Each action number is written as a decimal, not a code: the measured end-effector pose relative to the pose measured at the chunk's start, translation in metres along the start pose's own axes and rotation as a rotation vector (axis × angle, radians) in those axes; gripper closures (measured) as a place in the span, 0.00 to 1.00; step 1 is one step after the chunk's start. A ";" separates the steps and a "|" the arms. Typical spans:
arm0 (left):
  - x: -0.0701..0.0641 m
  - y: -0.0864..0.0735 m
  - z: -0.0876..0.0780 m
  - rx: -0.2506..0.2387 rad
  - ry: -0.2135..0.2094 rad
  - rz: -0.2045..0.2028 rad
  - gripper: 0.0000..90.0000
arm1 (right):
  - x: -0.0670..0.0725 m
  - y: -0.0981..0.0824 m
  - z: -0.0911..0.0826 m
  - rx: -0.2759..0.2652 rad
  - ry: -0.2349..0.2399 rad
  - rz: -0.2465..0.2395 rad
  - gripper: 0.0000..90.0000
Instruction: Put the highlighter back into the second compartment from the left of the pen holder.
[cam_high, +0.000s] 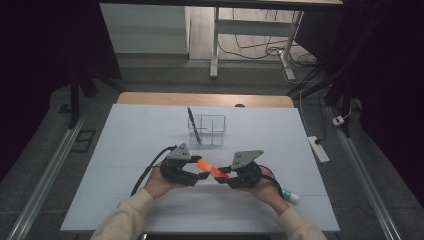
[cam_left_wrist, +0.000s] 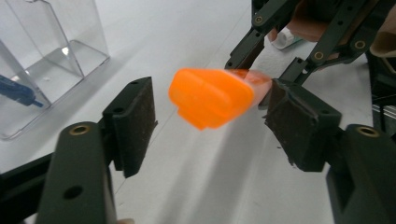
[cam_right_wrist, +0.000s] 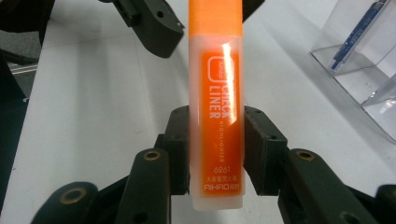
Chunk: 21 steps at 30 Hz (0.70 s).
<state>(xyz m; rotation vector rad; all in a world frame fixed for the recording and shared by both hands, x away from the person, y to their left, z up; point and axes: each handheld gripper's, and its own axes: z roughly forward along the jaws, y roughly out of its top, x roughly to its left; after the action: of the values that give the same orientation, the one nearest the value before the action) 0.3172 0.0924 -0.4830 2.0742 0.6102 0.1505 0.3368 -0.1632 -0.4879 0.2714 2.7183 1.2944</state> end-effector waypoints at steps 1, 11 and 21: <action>0.000 0.000 0.000 -0.002 -0.004 0.000 0.40 | 0.000 0.000 0.000 -0.001 0.004 -0.001 0.71; -0.002 0.000 0.003 -0.002 -0.026 0.029 0.51 | 0.000 -0.001 0.002 -0.007 0.034 0.011 0.71; -0.001 -0.001 0.003 -0.018 -0.079 0.021 0.59 | 0.003 -0.001 0.006 0.041 0.027 -0.024 0.71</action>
<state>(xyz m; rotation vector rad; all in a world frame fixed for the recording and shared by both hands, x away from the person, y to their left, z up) 0.3170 0.0898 -0.4853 2.0590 0.5371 0.0850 0.3352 -0.1585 -0.4927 0.2256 2.7642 1.2468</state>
